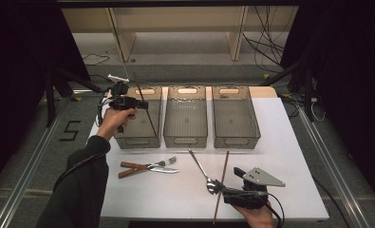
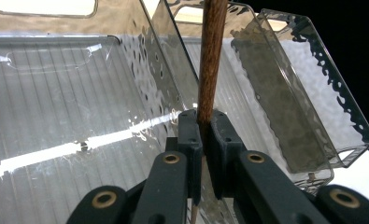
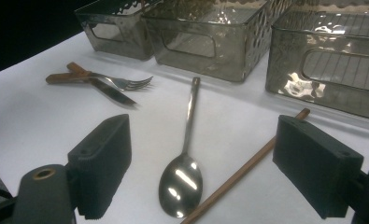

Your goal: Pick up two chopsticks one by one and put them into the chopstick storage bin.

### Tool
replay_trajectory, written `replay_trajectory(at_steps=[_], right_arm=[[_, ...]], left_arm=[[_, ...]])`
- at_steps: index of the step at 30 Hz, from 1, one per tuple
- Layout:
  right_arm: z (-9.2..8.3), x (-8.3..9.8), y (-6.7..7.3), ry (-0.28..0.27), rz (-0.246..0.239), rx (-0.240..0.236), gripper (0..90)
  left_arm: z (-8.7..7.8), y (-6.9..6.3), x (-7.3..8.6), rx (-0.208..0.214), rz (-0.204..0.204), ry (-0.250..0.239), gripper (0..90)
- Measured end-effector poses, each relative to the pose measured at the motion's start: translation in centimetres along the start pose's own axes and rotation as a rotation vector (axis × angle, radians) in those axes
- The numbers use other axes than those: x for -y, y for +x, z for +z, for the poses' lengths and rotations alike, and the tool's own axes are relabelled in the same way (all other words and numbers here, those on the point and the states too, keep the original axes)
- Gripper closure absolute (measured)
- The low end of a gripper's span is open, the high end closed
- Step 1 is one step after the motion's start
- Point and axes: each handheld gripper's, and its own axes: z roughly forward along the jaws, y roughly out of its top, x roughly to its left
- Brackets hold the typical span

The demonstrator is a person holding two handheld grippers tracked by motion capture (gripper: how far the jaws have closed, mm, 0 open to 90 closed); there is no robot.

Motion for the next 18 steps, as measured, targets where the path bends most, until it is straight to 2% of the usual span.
replay_trajectory(at_steps=[4,7,12,13,15,18], right_arm=[[0.07,0.03,0.02,0.006,-0.004,-0.002,20.3],[0.10,0.04,0.04,0.006,-0.006,-0.001,20.4],[0.12,0.05,0.04,0.007,-0.007,0.000,20.5],[0.13,0.06,0.04,0.007,-0.008,0.000,20.6],[0.16,0.07,0.09,0.009,-0.012,0.001,20.6],[0.19,0.08,0.13,0.010,-0.019,0.000,20.7]], left_arm=[[0.12,0.07,0.18,0.001,0.001,0.010,84.4],[0.25,0.23,0.22,0.001,-0.013,0.006,84.4],[0.74,0.48,0.47,-0.009,-0.014,0.044,83.3],[0.81,0.52,0.52,-0.018,-0.018,0.039,82.6],[0.85,0.59,0.50,-0.036,-0.025,0.025,73.8],[0.95,0.46,0.28,-0.091,-0.015,0.039,52.4]])
